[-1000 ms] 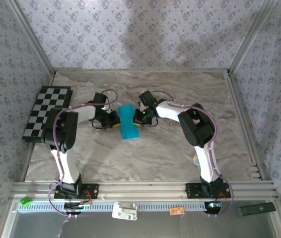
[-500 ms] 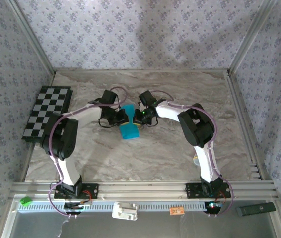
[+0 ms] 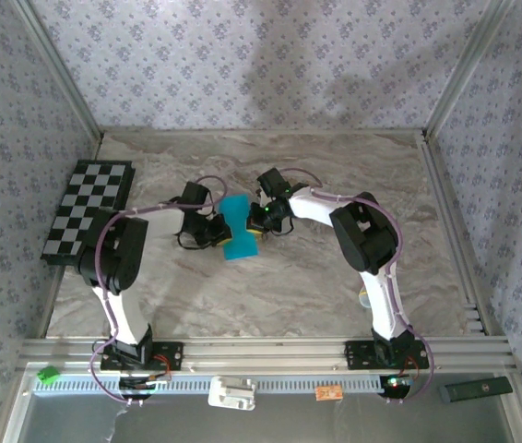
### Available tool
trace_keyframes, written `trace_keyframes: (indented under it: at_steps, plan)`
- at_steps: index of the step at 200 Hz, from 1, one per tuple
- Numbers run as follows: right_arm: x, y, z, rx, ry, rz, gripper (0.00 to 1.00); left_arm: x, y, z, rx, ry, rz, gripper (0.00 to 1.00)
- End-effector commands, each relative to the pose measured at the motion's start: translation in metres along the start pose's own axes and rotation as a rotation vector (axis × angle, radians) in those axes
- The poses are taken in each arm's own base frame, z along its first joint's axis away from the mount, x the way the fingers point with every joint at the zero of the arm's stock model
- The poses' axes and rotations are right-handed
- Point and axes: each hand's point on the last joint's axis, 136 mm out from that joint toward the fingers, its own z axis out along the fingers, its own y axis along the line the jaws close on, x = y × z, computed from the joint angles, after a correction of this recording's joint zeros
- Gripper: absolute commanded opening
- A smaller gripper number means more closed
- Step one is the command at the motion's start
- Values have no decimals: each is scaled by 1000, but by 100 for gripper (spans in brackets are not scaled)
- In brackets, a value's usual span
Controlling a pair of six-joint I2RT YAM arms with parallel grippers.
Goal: Fold a paper plane with a square sheet of paper (pick it up from the middle)
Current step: First fold the square sheet of paper in half at the center of the table.
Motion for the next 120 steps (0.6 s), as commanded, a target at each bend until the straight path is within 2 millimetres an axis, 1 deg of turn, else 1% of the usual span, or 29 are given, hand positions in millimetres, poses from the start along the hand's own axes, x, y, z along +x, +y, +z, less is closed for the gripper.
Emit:
trace_keyframes:
  at_steps: [1, 15, 28, 36, 52, 67, 79, 86, 100, 120]
  plan:
    - [64, -139, 28, 469, 181, 121, 0, 16, 40, -7, -78, 19, -100, 9]
    - [62, -142, 27, 485, 175, 115, 0, 15, 42, -16, -63, 3, -112, 9]
    - [62, -144, 26, 492, 172, 112, 0, 11, 34, -25, -33, -14, -104, 9]
    - [62, -145, 26, 494, 171, 113, 0, 7, 23, -31, -4, -24, -90, 10]
    - [61, -144, 26, 493, 169, 112, 0, -1, -5, -37, 69, -50, -58, 10]
    - [62, -144, 28, 492, 174, 111, 0, -5, -32, -31, 130, -53, -29, 10]
    - [62, -144, 29, 490, 177, 115, 0, -7, -42, -21, 126, -40, -20, 10]
    - [62, -145, 30, 490, 178, 116, 0, -9, -40, -13, 100, -32, -23, 10]
    - [62, -146, 29, 492, 179, 119, 0, -13, -26, -2, 39, -35, -58, 10]
    - [63, -147, 29, 494, 180, 119, 0, -18, -10, 5, 16, -39, -94, 10]
